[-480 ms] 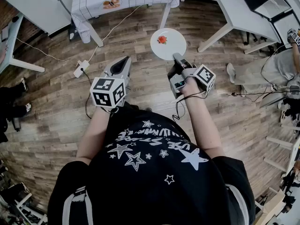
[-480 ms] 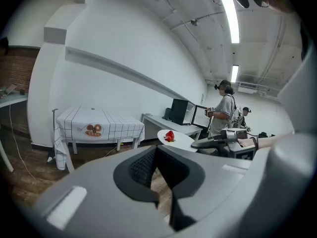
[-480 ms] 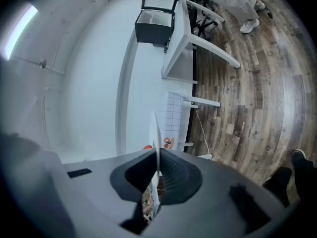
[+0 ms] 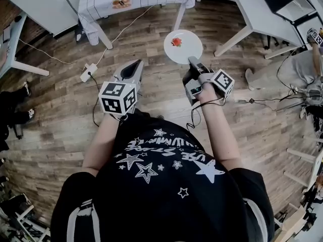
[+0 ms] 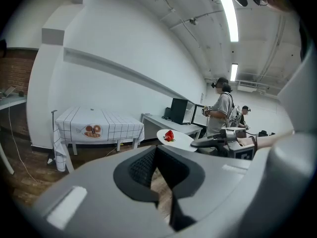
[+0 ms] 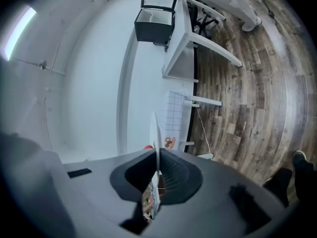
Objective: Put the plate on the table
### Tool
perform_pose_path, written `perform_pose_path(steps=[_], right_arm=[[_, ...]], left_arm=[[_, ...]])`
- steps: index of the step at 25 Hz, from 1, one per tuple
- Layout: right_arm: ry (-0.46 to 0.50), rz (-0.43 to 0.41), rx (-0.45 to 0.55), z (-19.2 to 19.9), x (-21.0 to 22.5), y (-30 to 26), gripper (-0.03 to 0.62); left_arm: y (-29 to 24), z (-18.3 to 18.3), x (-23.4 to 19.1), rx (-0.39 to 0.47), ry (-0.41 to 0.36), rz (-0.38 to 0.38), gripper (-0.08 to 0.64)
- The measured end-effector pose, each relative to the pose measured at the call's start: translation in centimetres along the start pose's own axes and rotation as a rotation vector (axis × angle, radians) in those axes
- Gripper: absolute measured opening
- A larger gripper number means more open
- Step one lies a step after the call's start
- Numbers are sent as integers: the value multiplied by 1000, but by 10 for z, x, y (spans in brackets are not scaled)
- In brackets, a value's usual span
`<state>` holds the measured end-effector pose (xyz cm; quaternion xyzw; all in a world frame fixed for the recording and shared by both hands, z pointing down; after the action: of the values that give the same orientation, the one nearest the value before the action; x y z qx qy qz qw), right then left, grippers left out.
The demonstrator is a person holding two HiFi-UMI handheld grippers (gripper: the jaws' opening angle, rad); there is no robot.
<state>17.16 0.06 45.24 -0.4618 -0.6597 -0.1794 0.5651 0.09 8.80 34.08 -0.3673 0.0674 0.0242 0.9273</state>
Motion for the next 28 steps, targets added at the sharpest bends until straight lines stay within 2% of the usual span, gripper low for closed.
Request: perform_pose_path(steps=[4,11,14,18,21,28], right_arm=[[6,-36,-4,-8,-4,-5,21],[-48,-11,29,-19,-2,-6,21],[-21,-17,13,-30,-7,-17,22],[72,-56,-47,-19,-17,-15,21],[62,-96,-55,-16,-22,-16,23],[34,-50,-54,-34,-18,-22,22]], left_arm=[[1,1,-1,-1,8,-16,9],[2,5,-4,-15,17,-42,9],[-8,-1,-9,-25,25,-57,9],[0,1,-7,-10,18,-59,9],[2,4,-3,-7,13,-58,9],[-11,-2,-1,-20,9,-68,9]])
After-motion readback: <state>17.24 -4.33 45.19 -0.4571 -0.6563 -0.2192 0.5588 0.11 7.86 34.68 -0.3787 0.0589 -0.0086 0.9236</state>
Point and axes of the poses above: the fingertips, and each gripper's own axes: y backward along the fingers, x to its right, z out of its underside, the point moved 1 cm from there along y, backward along the fingers, and after that the axes turned 3 degrees about -z, right-handed, at the moved point
